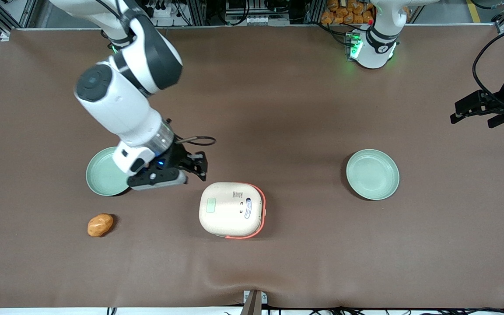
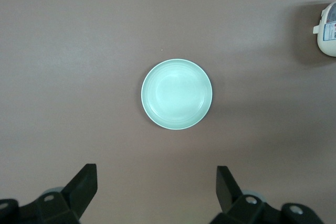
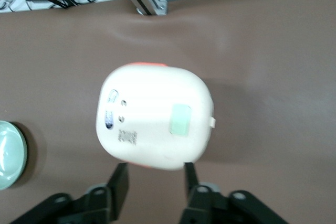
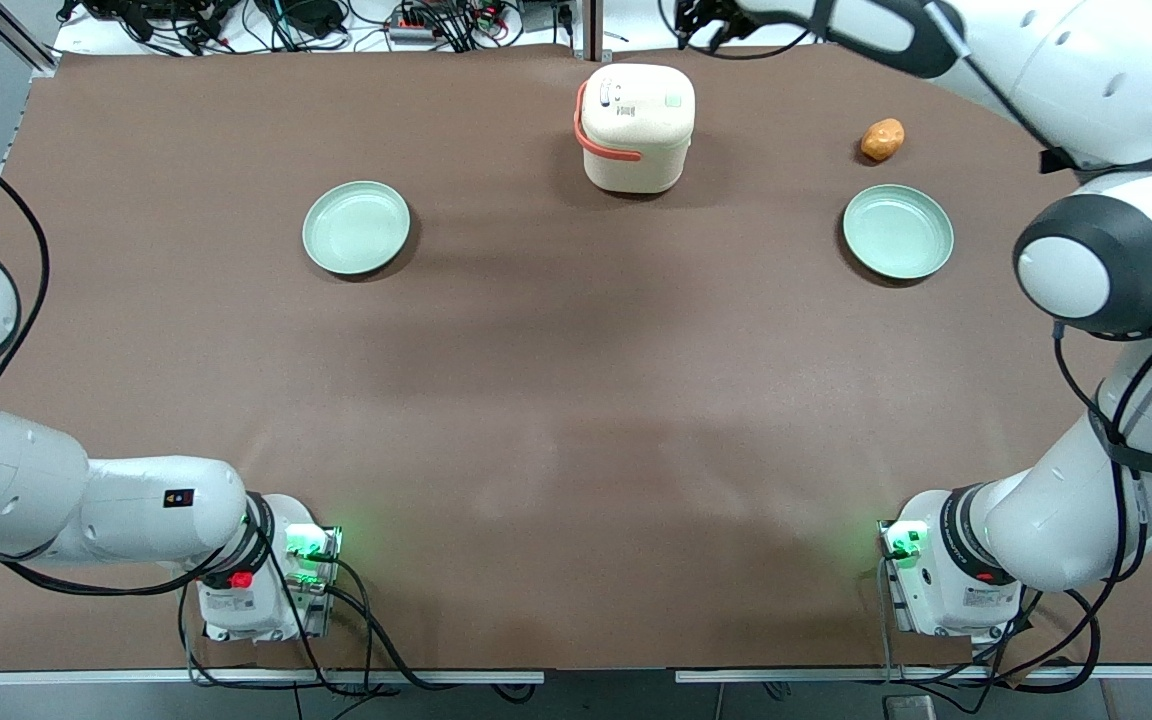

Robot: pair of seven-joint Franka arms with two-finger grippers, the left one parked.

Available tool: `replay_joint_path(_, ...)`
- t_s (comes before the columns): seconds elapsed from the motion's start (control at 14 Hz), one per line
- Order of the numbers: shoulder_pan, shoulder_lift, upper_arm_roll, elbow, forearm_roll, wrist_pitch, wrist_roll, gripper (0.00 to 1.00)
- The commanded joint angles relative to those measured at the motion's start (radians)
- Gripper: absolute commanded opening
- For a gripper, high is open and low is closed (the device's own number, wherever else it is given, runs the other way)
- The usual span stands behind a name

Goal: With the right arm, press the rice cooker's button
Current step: 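Move the right gripper over the white rice cooker's lid button, then press down on the rice cooker's lid button with the right gripper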

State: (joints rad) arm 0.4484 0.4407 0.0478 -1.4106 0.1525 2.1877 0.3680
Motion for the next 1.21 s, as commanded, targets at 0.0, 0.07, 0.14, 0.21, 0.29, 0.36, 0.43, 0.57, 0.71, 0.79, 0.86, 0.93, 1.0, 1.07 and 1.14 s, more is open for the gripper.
replay_joint_path(0.0,0.026,0.07,-0.011,0.039,0.01,0.087,0.005,0.0)
replay_joint_path(0.07,0.027,0.091,-0.013,0.039,0.007,0.122,0.005,0.0)
replay_joint_path(0.14,0.029,0.113,-0.014,0.039,0.006,0.157,0.003,0.0)
replay_joint_path(0.21,0.027,0.13,-0.016,0.039,0.004,0.185,0.0,0.0)
replay_joint_path(0.29,0.026,0.145,-0.017,0.039,0.004,0.194,-0.007,0.0)
replay_joint_path(0.36,0.023,0.157,-0.017,0.039,0.002,0.198,-0.011,0.0)
replay_joint_path(0.43,0.015,0.171,-0.022,0.039,0.002,0.199,-0.012,0.0)
replay_joint_path(0.57,0.016,0.199,-0.043,0.039,0.002,0.24,-0.049,0.0)
replay_joint_path(0.71,0.018,0.217,-0.048,0.038,0.002,0.256,-0.058,0.0)
replay_joint_path(0.79,0.018,0.225,-0.048,0.038,0.002,0.261,-0.058,0.0)
replay_joint_path(0.86,0.018,0.227,-0.046,0.038,0.002,0.261,-0.058,0.0)
replay_joint_path(0.93,0.018,0.227,-0.048,0.035,0.004,0.261,-0.058,0.0)
replay_joint_path(1.0,0.024,0.23,-0.046,0.033,0.004,0.261,-0.057,0.0)
replay_joint_path(1.07,0.026,0.234,-0.046,0.033,0.006,0.261,-0.055,0.0)
replay_joint_path(1.14,0.027,0.236,-0.046,0.033,0.006,0.261,-0.054,0.0)
